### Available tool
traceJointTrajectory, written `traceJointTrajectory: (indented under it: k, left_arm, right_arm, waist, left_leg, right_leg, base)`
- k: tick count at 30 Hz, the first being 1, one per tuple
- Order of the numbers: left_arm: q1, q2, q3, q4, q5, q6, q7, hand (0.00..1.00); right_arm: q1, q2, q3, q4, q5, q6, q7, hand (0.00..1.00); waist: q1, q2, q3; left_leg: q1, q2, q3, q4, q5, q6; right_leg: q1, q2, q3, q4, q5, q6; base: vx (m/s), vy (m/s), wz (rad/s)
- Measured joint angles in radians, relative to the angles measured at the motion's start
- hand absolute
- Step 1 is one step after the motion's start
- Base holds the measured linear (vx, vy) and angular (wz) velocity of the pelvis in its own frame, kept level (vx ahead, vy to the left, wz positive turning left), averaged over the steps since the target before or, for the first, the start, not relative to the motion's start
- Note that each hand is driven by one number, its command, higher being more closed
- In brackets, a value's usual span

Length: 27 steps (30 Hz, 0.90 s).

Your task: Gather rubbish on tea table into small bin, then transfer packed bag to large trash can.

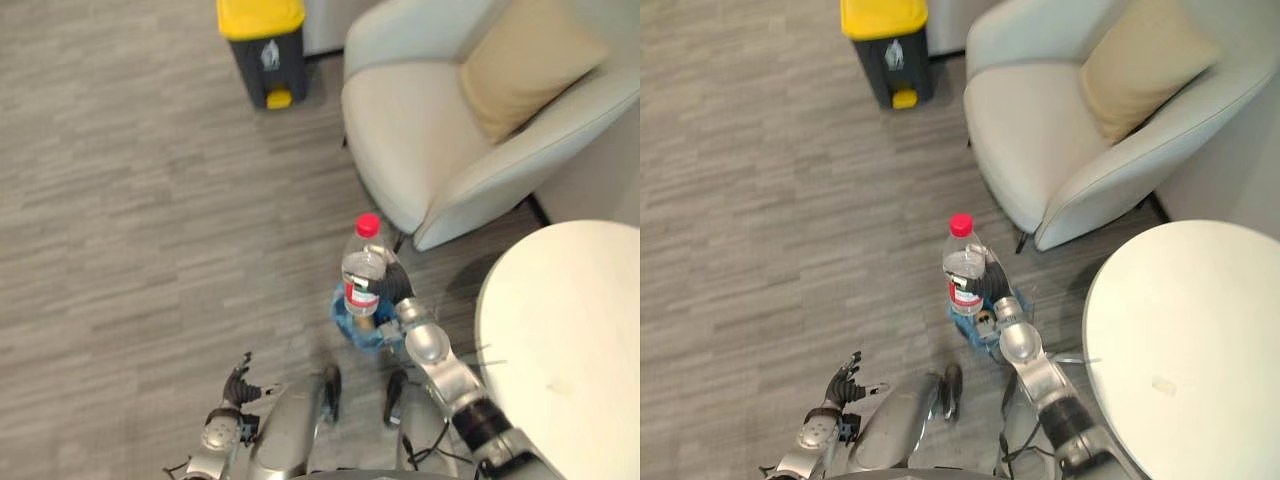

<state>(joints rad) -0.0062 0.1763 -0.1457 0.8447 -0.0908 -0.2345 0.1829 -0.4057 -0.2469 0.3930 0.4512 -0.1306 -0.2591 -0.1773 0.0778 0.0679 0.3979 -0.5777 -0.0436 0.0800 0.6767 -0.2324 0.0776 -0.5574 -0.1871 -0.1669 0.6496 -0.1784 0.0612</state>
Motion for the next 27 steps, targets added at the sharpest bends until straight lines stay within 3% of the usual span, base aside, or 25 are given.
traceJointTrajectory:
  k: [5, 9, 13, 17, 20, 21, 27]
  left_arm:
    - [-0.195, -0.055, 0.039, 0.029, -0.045, -0.018, 0.052, 0.0]
    - [-0.313, -0.107, 0.094, -0.067, -0.07, -0.038, 0.083, 0.0]
    - [-0.374, -0.115, 0.117, -0.166, -0.112, -0.071, 0.106, 0.0]
    - [-0.38, -0.112, 0.13, -0.228, -0.122, -0.093, 0.118, 0.0]
    - [-0.379, -0.107, 0.143, -0.204, -0.122, -0.085, 0.128, 0.0]
    - [-0.379, -0.105, 0.141, -0.199, -0.122, -0.08, 0.127, 0.0]
    - [-0.379, -0.096, 0.136, -0.138, -0.12, -0.056, 0.125, 0.0]
  right_arm:
    - [-0.146, -0.036, -0.066, 0.064, -0.027, 0.021, -0.097, 1.0]
    - [-0.302, -0.054, -0.109, 0.043, -0.039, 0.041, -0.169, 1.0]
    - [-0.43, -0.097, -0.125, 0.035, -0.039, 0.054, -0.227, 1.0]
    - [-0.507, -0.143, -0.129, 0.05, -0.026, 0.072, -0.278, 1.0]
    - [-0.55, -0.158, -0.128, 0.112, -0.016, 0.072, -0.28, 1.0]
    - [-0.555, -0.162, -0.129, 0.126, -0.015, 0.072, -0.28, 0.0]
    - [-0.547, -0.145, -0.101, 0.197, 0.002, 0.082, -0.276, 0.0]
  waist:
    - [-0.007, 0.011, 0.043]
    - [-0.005, 0.009, 0.099]
    - [0.017, 0.008, 0.124]
    - [0.039, 0.006, 0.127]
    - [0.044, 0.006, 0.127]
    - [0.044, 0.006, 0.127]
    - [0.04, 0.0, 0.131]
  left_leg:
    - [-0.27, 0.001, -0.013, 0.171, -0.019, -0.016]
    - [-0.511, 0.011, -0.01, 0.324, -0.044, -0.018]
    - [-0.695, 0.038, 0.008, 0.406, -0.042, -0.02]
    - [-0.787, 0.042, 0.002, 0.44, -0.039, -0.022]
    - [-0.82, 0.041, -0.007, 0.443, -0.035, -0.025]
    - [-0.825, 0.04, -0.009, 0.443, -0.035, -0.027]
    - [-0.844, 0.034, -0.013, 0.442, -0.03, -0.028]
  right_leg:
    - [-0.27, -0.031, -0.008, 0.205, -0.051, -0.027]
    - [-0.511, -0.061, -0.007, 0.386, -0.103, -0.056]
    - [-0.698, -0.079, -0.007, 0.493, -0.128, -0.074]
    - [-0.792, -0.081, -0.008, 0.533, -0.133, -0.081]
    - [-0.819, -0.082, -0.017, 0.535, -0.134, -0.08]
    - [-0.823, -0.084, -0.019, 0.535, -0.135, -0.079]
    - [-0.836, -0.094, -0.027, 0.539, -0.138, -0.08]
  base:
    - [-0.12, -0.085, 0.17]
    - [-0.16, -0.099, 0.22]
    - [-0.13, -0.085, 0.2]
    - [-0.1, -0.031, 0.07]
    - [-0.06, 0.011, 0.05]
    - [-0.06, 0.016, 0.1]
    - [-0.07, 0.013, 0.05]
